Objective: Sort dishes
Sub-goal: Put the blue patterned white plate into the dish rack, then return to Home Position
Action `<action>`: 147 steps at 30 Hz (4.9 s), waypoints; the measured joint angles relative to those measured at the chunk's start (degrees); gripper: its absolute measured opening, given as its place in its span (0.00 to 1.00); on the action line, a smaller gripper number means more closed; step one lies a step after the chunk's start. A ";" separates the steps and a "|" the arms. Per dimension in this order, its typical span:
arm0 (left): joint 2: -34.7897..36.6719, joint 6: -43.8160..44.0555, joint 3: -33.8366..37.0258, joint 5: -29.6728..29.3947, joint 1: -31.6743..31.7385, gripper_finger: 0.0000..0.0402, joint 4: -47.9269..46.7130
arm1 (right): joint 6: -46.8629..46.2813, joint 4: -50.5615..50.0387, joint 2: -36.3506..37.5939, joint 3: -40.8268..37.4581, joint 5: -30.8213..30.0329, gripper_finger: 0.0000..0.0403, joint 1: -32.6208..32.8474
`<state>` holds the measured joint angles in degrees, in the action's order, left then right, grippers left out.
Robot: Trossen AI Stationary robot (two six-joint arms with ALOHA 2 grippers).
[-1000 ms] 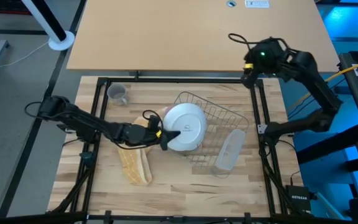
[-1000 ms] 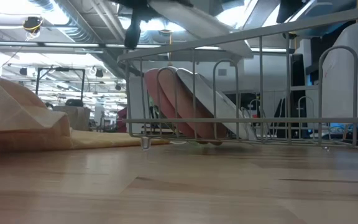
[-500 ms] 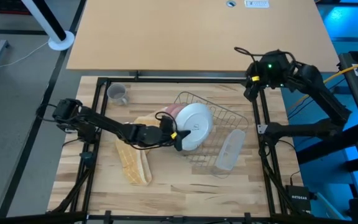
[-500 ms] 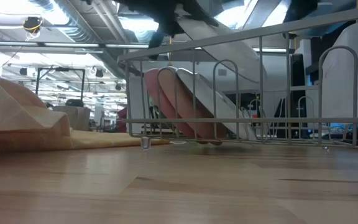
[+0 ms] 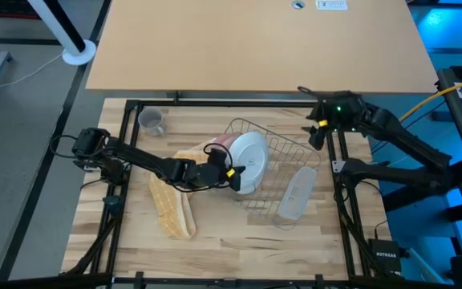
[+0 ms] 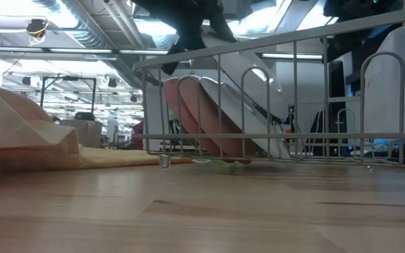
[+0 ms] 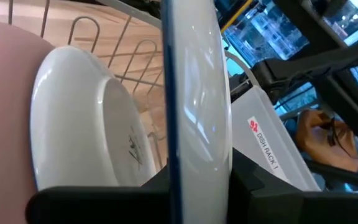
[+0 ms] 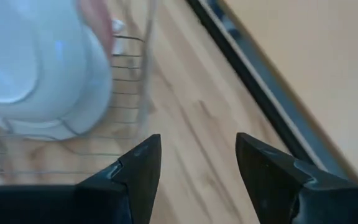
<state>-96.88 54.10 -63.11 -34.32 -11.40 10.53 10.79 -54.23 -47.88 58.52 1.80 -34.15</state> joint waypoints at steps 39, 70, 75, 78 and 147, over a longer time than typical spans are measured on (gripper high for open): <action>-6.67 0.77 -4.28 2.21 2.10 0.23 -2.17 | -0.48 6.52 6.14 -9.86 9.85 0.52 0.00; -6.44 -4.27 -4.17 7.26 6.95 0.24 4.31 | -0.46 6.07 6.12 -9.86 12.87 0.52 0.00; -4.36 -5.06 -4.15 7.60 6.56 0.24 -1.97 | -0.44 6.02 6.12 -9.86 12.87 0.52 0.00; -3.16 -5.06 -4.15 7.60 6.58 0.24 -6.21 | -0.43 5.78 6.12 -9.86 12.87 0.52 0.01; 63.75 -29.24 52.51 -20.45 -10.38 0.24 -23.14 | -24.09 41.88 47.36 -41.70 27.49 0.52 0.00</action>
<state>-33.14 24.86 -10.60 -54.77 -21.78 -12.62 -13.31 -12.34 -0.51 16.83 29.29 -34.15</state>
